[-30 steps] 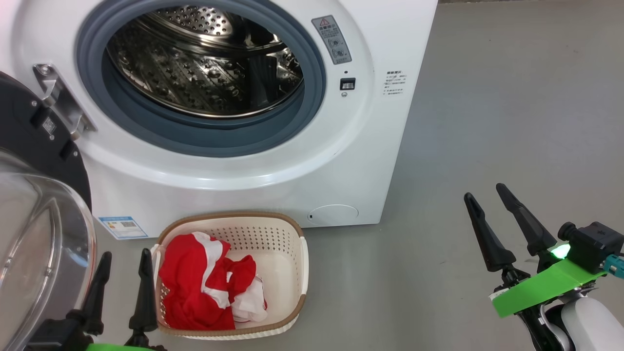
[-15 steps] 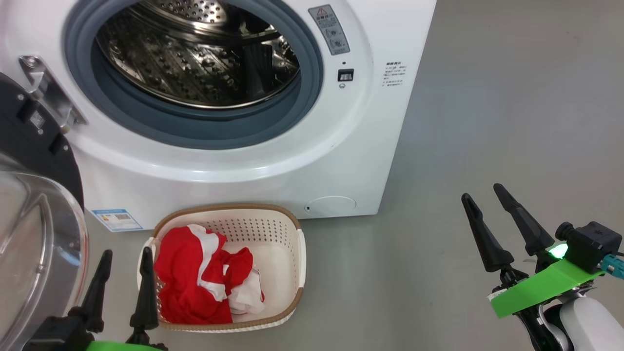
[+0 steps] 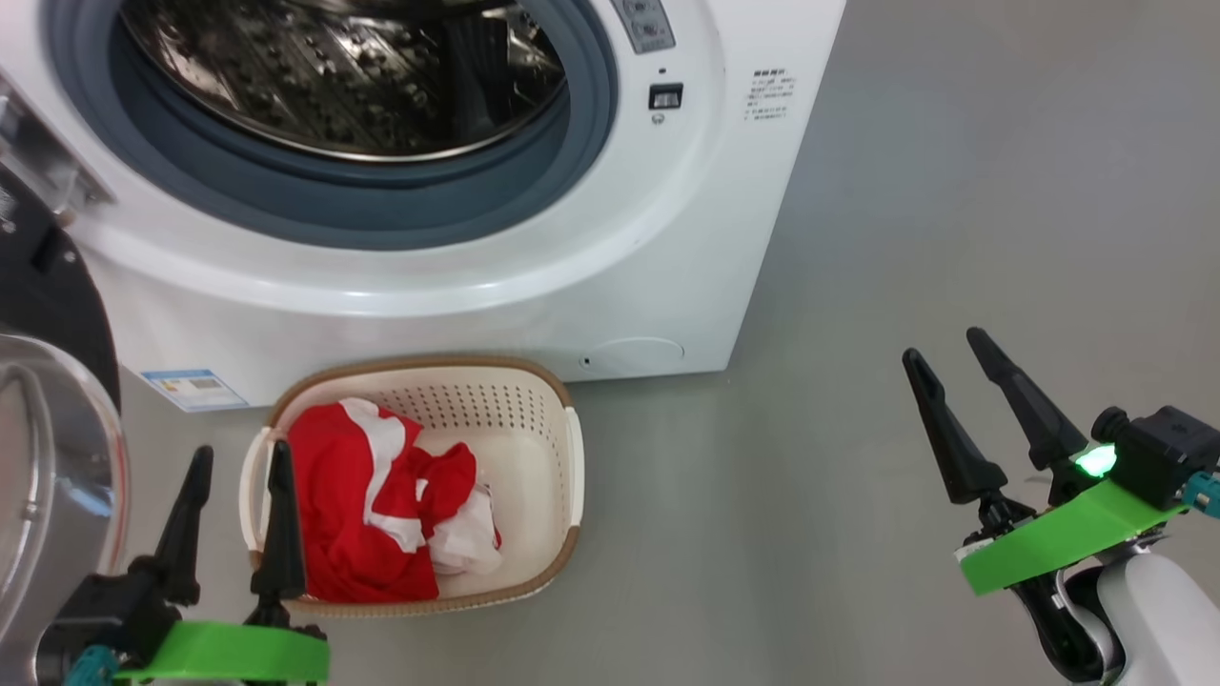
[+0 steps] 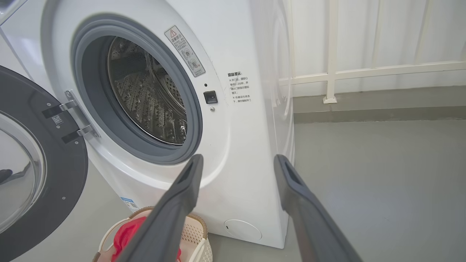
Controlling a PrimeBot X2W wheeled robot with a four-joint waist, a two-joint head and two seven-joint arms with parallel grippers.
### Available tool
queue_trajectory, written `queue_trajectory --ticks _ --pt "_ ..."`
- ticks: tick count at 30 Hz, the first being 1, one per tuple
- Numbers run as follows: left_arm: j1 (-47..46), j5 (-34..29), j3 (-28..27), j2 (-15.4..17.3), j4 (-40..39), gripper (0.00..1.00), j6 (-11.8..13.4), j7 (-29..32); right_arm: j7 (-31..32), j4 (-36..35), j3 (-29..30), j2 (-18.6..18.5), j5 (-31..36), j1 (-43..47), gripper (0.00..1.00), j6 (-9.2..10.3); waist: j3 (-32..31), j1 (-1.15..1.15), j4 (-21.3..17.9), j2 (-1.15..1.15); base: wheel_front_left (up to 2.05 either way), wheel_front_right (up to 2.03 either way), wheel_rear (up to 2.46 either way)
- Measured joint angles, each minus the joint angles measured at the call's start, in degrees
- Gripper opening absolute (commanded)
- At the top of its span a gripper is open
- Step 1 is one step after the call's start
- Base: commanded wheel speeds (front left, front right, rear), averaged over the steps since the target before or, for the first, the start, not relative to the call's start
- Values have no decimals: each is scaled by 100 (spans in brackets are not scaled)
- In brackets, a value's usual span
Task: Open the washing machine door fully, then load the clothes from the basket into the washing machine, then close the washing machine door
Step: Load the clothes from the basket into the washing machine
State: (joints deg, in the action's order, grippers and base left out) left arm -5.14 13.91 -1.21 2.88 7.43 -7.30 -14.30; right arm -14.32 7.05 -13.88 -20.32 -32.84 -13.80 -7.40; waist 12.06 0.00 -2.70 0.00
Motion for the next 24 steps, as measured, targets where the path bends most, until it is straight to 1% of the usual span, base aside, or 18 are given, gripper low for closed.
queue_trajectory --ticks 11,24 --pt "-603 -104 -1 -34 380 100 76 0 0 -121 66 -2 -1 -289 100 0 595 0 -75 0 0 0 0" --pt "-1663 -134 -147 -64 1596 100 105 -1 0 -242 123 32 -10 -727 100 0 1328 0 -137 0 0 0 0"
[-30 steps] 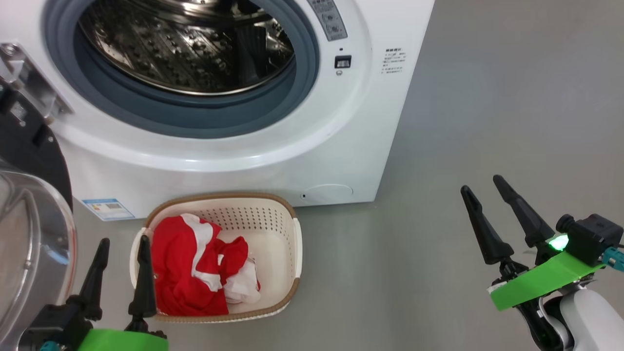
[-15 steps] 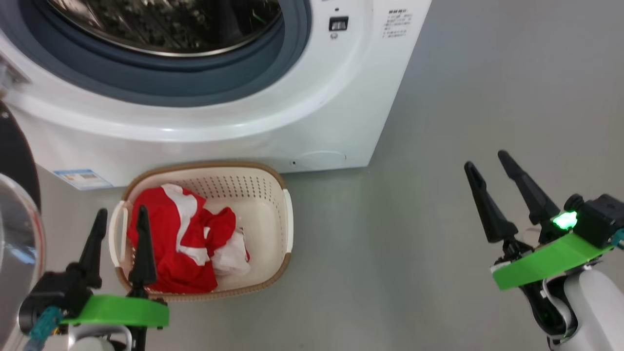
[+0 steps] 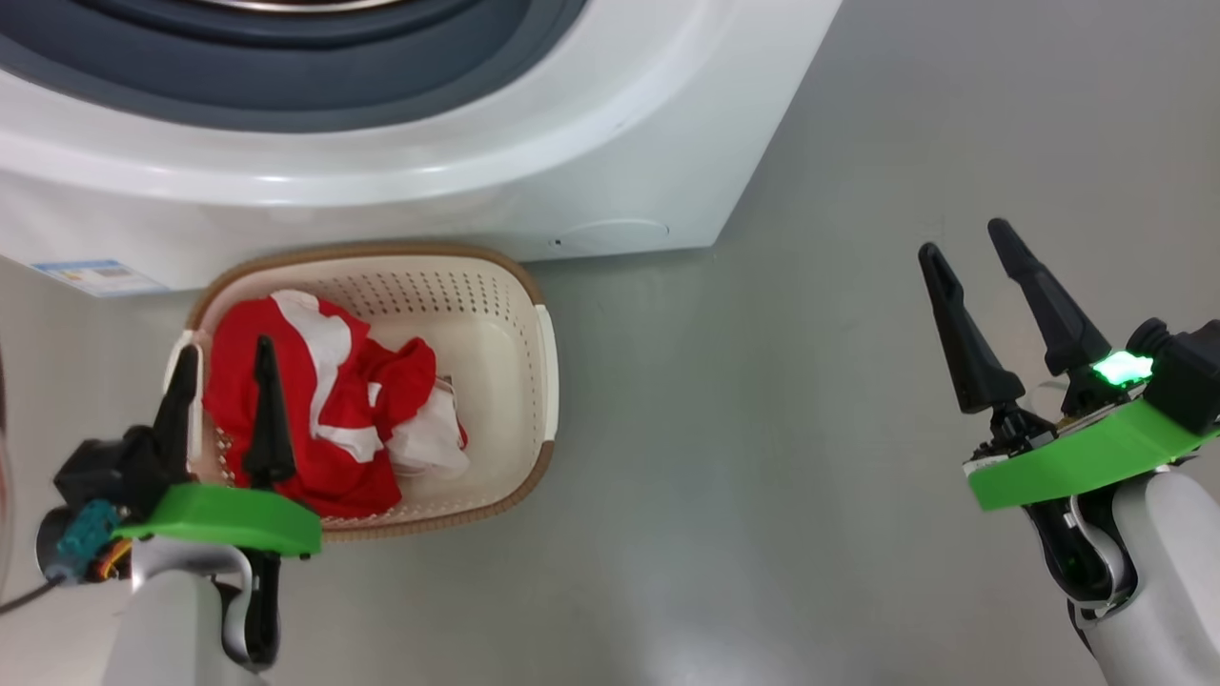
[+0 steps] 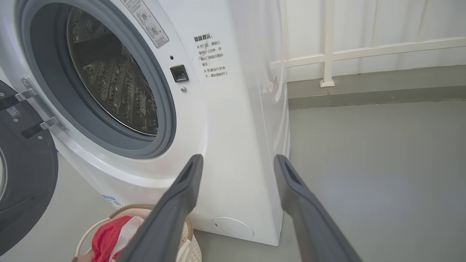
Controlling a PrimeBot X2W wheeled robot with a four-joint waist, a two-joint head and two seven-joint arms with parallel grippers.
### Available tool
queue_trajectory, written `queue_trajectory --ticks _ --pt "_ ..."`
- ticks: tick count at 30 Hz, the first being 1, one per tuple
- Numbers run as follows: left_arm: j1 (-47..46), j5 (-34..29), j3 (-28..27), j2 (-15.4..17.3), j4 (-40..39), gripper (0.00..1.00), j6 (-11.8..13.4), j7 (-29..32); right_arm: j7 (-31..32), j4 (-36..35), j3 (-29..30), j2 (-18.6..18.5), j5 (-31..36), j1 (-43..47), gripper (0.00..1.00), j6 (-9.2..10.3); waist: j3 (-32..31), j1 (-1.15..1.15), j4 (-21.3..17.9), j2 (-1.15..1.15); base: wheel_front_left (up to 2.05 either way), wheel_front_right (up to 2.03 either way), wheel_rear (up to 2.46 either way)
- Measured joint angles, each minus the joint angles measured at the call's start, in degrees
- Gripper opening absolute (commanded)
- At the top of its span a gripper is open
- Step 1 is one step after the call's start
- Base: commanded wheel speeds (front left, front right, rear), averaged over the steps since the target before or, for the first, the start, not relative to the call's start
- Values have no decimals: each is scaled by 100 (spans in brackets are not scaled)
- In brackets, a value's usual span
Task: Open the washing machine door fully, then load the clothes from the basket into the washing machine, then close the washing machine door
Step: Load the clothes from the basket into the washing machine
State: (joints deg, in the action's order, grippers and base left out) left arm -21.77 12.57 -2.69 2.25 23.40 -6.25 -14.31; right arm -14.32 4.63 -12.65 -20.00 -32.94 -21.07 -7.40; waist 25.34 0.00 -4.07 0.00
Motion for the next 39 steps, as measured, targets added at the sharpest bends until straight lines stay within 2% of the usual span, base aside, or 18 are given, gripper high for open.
queue_trajectory --ticks 8,19,39 --pt "-498 -44 -113 11 765 100 -1 -3 -1 -35 18 8 0 -119 100 0 372 0 -88 0 0 0 0" --pt "-1440 -51 -324 237 1946 100 -5 -15 -41 -210 82 11 1 -444 100 0 1041 0 -192 0 0 0 0" --pt "-2747 -145 -122 532 3925 100 -58 -15 -41 -338 91 46 2 -850 100 0 2015 1 -332 0 0 0 0"
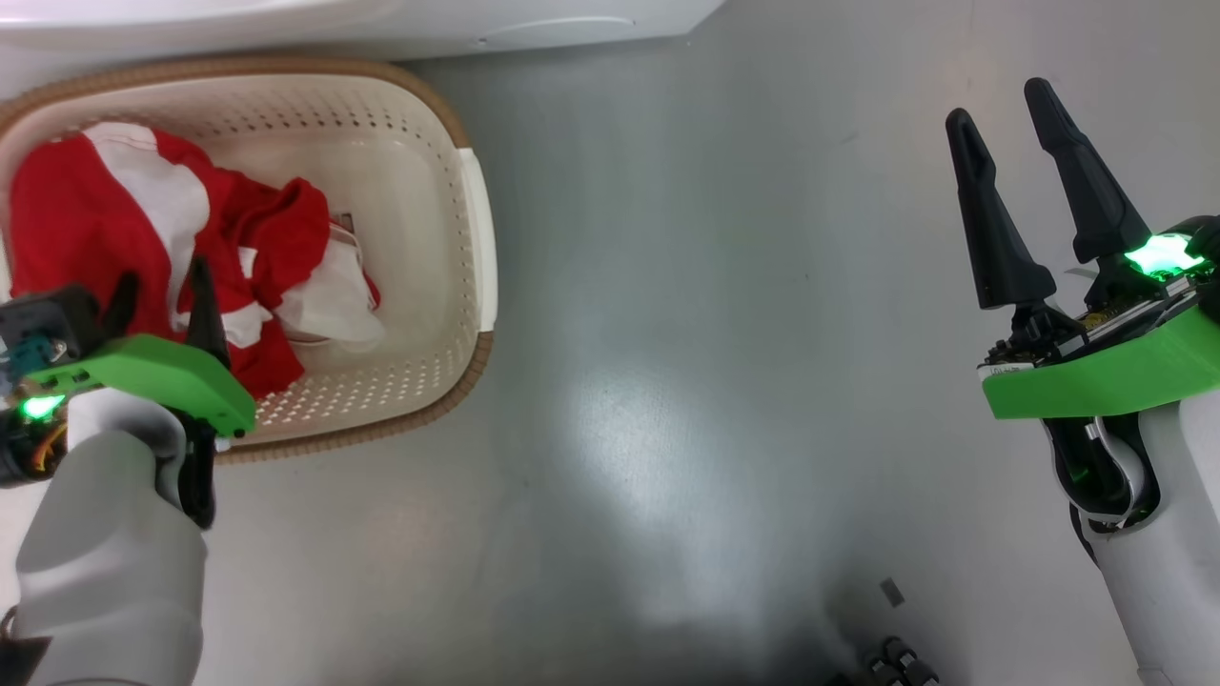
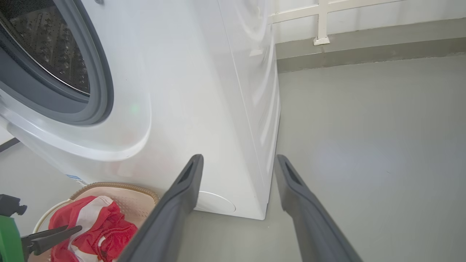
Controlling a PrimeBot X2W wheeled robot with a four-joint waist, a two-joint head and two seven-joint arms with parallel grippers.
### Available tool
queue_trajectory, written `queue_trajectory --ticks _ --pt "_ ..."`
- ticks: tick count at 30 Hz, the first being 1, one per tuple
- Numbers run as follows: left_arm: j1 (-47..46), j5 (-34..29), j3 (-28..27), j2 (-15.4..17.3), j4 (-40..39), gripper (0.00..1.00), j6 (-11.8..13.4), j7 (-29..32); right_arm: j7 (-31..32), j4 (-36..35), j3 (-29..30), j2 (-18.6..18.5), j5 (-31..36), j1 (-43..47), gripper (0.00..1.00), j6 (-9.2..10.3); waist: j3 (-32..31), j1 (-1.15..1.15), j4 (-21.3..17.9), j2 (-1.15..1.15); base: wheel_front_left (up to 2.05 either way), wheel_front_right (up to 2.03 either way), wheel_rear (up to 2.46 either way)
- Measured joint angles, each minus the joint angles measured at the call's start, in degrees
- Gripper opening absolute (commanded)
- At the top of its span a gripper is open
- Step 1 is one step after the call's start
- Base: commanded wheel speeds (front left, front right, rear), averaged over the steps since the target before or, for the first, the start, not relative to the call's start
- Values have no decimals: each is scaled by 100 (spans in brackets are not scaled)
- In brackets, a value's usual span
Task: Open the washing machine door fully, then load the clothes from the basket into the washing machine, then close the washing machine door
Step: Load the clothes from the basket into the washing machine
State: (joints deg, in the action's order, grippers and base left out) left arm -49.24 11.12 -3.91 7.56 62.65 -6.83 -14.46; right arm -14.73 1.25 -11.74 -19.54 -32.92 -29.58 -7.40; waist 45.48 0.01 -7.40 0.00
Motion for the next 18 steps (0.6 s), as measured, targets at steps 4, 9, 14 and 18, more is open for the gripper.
queue_trajectory --ticks 4,9,14,18 --pt "-225 -57 59 79 356 100 2 0 0 -1 -1 24 0 -41 100 0 123 0 -68 0 0 0 0" --pt "-522 -205 192 205 749 100 186 137 0 -24 1 44 1 -119 100 0 279 0 -161 0 0 0 0" --pt "-749 -257 286 323 922 100 269 300 0 -36 7 67 1 -119 100 0 411 0 -260 0 0 0 0" --pt "-812 -298 394 332 1011 100 313 564 0 -51 8 74 2 -119 100 0 482 0 -326 0 0 0 0"
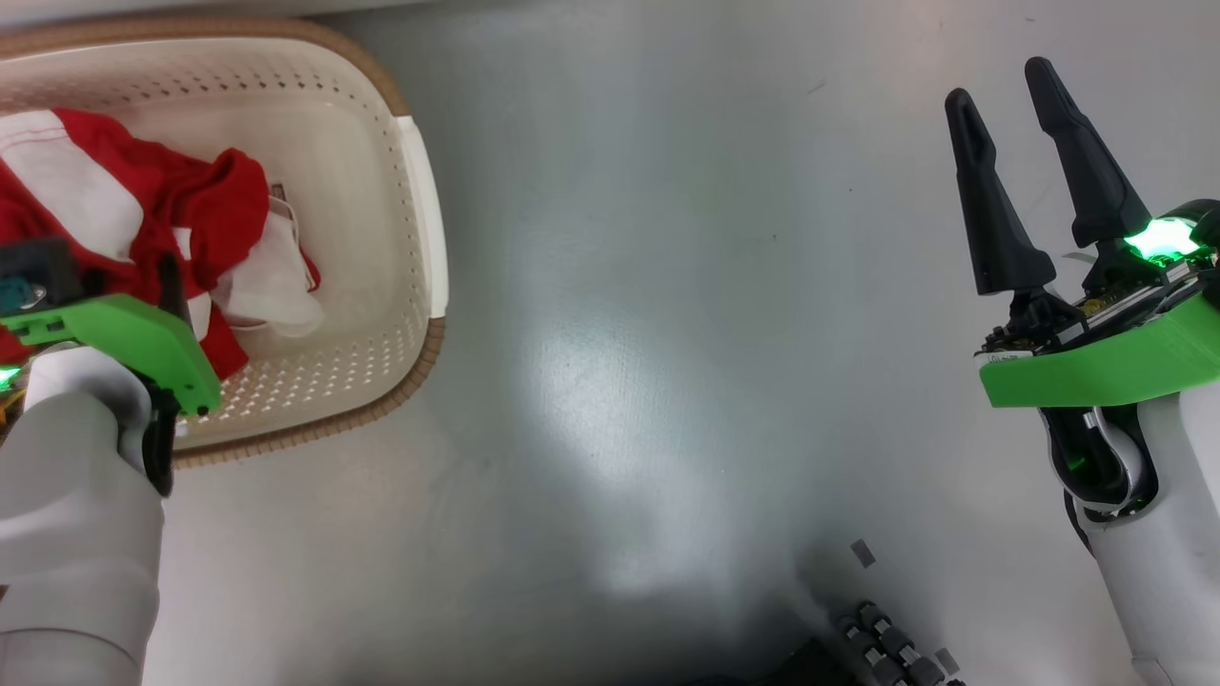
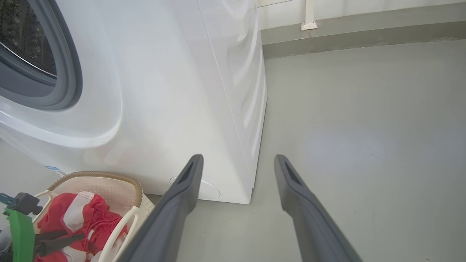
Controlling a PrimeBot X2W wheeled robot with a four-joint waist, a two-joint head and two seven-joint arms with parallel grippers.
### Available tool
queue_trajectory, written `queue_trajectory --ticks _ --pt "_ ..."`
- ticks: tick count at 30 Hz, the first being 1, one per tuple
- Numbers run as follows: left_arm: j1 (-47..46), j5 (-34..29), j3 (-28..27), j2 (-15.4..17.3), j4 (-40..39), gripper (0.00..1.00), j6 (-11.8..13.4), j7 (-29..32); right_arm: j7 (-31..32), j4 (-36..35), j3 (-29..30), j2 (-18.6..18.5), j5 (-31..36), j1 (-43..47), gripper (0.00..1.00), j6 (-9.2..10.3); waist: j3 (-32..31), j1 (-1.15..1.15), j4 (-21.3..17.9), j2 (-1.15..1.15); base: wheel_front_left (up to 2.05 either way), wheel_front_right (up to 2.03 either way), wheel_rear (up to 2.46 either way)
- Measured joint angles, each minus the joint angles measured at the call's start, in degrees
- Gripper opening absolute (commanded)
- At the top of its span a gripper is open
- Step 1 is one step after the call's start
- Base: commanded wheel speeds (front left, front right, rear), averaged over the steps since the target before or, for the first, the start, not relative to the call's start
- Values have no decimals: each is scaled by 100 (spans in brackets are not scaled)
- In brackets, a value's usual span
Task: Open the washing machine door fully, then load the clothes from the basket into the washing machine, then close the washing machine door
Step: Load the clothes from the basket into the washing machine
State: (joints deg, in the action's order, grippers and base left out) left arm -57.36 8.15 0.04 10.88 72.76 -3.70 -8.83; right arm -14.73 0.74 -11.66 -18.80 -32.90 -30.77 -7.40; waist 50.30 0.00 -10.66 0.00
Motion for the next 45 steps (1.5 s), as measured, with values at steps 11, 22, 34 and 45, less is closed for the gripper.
queue_trajectory --ticks 11,22,34,45 --pt "-75 9 140 -7 103 51 -14 582 0 -4 -12 29 7 0 100 0 -4 0 -93 0 0 0 0" --pt "-70 74 186 -14 132 0 -15 470 0 10 -12 41 7 1 100 0 -79 0 -51 0 0 0 0" --pt "171 257 201 -127 141 0 -164 -170 0 99 -58 114 7 2 100 0 -484 0 -7 0 0 0 0" --pt "628 467 296 -302 -93 0 -315 -520 0 219 -109 112 5 76 100 0 -1132 0 124 0 0 0 0"
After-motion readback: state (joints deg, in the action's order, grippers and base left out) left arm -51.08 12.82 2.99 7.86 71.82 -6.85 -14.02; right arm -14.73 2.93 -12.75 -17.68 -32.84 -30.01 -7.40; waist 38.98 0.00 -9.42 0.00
